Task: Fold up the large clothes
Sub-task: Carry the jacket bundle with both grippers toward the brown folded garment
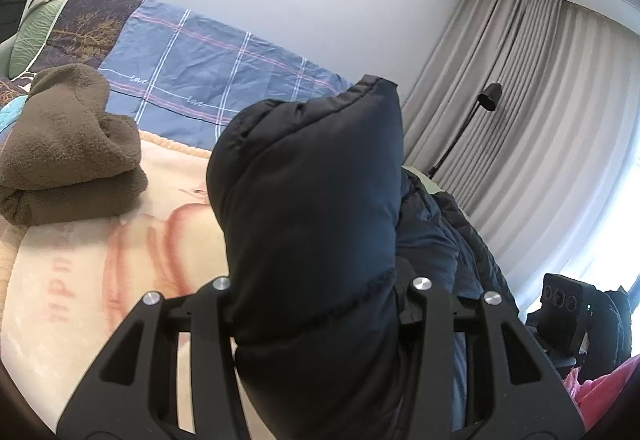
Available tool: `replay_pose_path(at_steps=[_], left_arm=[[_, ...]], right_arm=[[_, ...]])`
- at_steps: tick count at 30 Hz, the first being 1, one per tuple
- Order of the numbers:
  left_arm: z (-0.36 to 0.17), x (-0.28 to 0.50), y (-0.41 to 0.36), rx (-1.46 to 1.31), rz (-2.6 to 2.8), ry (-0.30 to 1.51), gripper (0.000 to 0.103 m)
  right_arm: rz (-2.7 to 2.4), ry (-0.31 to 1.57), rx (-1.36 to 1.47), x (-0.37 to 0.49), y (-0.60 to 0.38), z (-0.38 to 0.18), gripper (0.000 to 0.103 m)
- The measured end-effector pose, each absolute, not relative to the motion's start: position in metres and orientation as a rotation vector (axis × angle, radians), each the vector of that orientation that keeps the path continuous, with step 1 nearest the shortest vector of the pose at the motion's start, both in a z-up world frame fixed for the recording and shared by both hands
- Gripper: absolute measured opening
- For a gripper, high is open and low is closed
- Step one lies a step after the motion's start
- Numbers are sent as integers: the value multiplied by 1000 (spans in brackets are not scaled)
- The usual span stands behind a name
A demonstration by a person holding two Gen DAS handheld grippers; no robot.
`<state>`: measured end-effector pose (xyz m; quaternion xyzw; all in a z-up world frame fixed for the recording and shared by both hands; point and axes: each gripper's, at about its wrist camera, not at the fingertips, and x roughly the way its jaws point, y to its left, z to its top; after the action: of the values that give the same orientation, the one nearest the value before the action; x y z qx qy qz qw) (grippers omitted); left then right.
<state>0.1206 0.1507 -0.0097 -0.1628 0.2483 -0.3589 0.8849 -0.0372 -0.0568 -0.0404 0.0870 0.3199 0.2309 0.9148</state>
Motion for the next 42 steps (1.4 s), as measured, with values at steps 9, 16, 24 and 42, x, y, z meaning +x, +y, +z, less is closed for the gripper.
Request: replay_pose_path(at_steps=[9,16,24,42], left_arm=[[6,184,137,-247,-710,528,46],[50,267,107,-104,-666,512,46],[106,370,83,80,-442,454,50],[-59,436,83,126,-207,614,70]], right_arm=[[475,673,209,32,-55,-51,39],[440,617,237,127,-64,-33,39],[435,580,347,279,-43,-15,39],[108,839,91,445,3,-127,36]])
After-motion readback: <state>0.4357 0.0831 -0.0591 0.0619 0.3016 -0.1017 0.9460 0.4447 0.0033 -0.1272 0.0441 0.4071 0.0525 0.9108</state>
